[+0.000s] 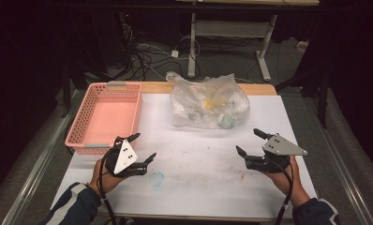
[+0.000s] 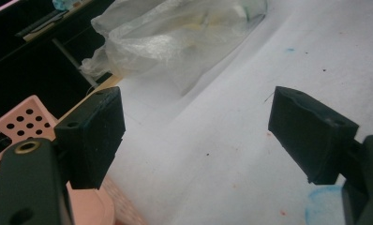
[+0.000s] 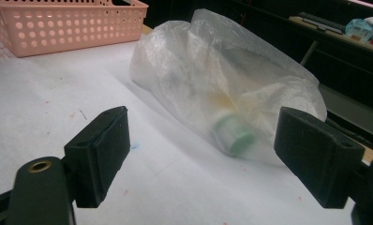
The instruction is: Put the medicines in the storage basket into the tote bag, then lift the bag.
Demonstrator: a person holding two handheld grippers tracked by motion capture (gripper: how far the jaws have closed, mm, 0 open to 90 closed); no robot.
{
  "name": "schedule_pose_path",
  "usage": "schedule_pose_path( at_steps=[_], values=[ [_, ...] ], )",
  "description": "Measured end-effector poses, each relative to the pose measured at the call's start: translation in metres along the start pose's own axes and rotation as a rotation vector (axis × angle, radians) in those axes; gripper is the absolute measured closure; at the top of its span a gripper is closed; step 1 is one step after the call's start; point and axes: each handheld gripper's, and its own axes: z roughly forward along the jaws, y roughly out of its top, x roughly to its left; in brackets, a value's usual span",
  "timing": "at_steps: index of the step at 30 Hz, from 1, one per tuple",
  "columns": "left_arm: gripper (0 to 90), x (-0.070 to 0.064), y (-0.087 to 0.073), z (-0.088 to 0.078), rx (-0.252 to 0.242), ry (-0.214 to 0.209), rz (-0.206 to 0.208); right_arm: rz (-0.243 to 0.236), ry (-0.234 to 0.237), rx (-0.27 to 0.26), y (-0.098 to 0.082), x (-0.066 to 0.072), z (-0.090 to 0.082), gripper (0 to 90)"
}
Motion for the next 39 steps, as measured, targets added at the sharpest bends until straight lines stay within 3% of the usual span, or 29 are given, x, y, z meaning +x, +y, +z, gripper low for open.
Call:
schedule_pose_path(
  at_steps=[9,16,26,39],
  values=[
    [18.4,-0.004,-0.016,-0.007,0.047,-0.028,-0.029,-0.007,0.023,0.005,-0.016,0.01,-0.006,18.4],
    [18.5,-0.007,-0.029,-0.012,0.092,-0.043,-0.035,0.029,0.041,0.013,-0.034,0.017,-0.017,18.2],
    [15.9,-0.007,-0.031,-0.011,0.102,-0.05,-0.038,0.008,0.025,0.055,-0.05,0.018,-0.02,17.2],
    [15.9,-0.005,-0.028,-0.013,0.093,-0.042,-0.034,-0.026,0.024,0.067,-0.049,0.023,-0.021,16.2]
  ],
)
